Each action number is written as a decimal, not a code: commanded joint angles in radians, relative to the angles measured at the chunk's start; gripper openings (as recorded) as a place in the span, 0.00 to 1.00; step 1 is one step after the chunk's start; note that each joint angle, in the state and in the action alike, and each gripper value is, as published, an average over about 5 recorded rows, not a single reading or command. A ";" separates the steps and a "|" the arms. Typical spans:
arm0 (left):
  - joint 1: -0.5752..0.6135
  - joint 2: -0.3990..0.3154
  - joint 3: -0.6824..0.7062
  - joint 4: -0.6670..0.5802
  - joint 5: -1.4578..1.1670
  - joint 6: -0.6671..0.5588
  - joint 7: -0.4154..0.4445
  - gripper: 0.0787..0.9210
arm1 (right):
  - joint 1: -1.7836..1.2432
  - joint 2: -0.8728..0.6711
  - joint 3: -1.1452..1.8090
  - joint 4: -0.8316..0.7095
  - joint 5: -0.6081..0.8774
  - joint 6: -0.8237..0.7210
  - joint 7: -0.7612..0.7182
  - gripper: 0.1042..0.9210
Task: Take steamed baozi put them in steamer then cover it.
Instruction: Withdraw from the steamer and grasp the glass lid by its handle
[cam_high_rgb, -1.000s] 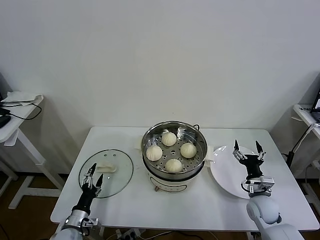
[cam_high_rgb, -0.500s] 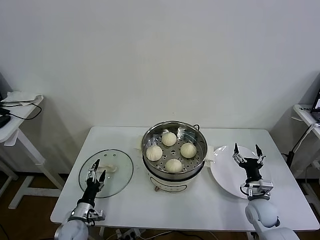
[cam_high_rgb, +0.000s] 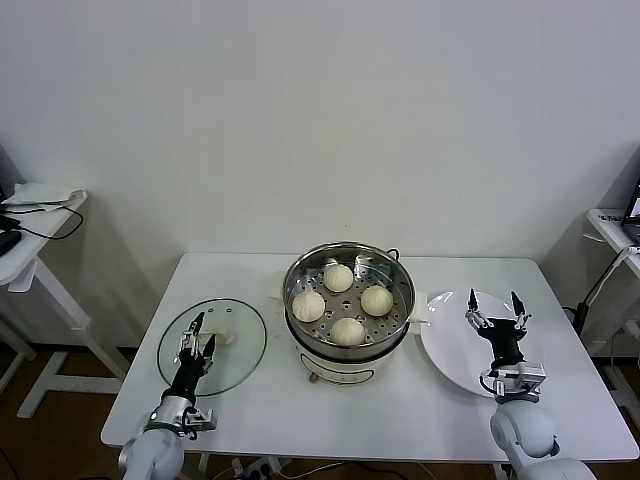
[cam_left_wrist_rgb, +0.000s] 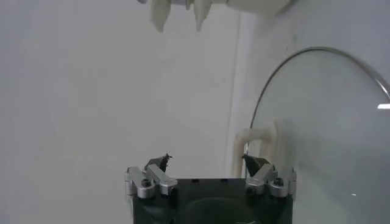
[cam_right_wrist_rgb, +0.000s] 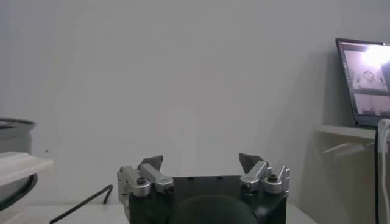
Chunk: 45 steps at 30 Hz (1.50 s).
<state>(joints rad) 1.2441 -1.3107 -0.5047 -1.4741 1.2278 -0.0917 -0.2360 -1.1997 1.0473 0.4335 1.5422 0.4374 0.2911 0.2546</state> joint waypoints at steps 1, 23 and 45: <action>-0.040 -0.003 0.007 0.036 0.014 0.009 0.002 0.88 | -0.003 0.002 0.002 -0.002 -0.005 0.003 -0.002 0.88; -0.104 -0.003 0.020 0.099 0.036 0.025 0.024 0.87 | 0.001 0.011 0.004 -0.003 -0.009 0.006 -0.001 0.88; -0.099 -0.003 -0.007 0.064 0.063 0.015 0.028 0.18 | 0.017 0.019 -0.008 0.019 -0.011 0.001 0.012 0.88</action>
<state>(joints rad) 1.1370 -1.3158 -0.4862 -1.3612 1.2793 -0.0599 -0.1914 -1.1834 1.0652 0.4269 1.5582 0.4278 0.2925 0.2652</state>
